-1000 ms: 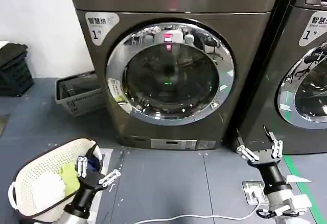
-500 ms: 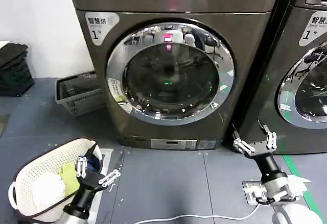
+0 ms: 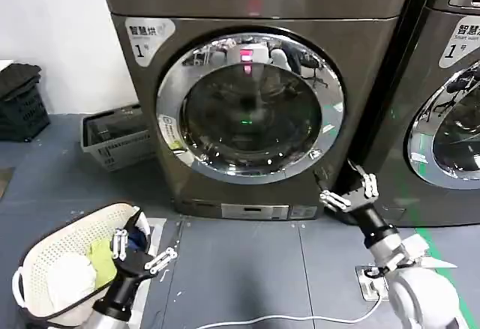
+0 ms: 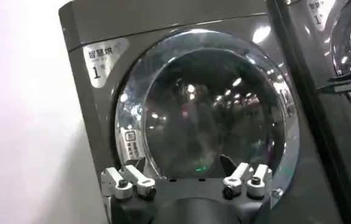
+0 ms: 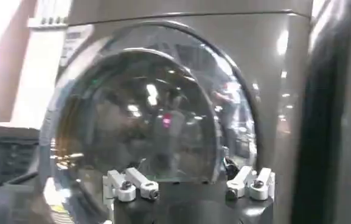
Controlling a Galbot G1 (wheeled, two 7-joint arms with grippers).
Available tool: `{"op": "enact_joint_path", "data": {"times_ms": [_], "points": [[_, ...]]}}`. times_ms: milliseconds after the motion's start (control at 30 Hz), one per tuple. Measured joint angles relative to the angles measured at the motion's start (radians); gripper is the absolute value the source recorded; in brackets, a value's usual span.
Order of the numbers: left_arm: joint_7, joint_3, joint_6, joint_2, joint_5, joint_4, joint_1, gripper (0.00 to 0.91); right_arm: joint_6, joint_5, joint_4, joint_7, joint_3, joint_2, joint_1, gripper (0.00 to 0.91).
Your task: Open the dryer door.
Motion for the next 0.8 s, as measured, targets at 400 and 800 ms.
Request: {"op": "enact_joint_path", "data": {"times_ms": [400, 800], "points": [[0.004, -0.002, 0.002, 0.001, 0.001, 0.006, -0.002, 0.907, 0.005, 0.051, -0.093, -0.02, -0.178, -0.075, 0.188, 0.907], [0.006, -0.002, 0.004, -0.001, 0.003, 0.009, -0.001, 0.907, 0.016, 0.083, -0.197, -0.022, -0.339, -0.106, 0.383, 0.907]]}}
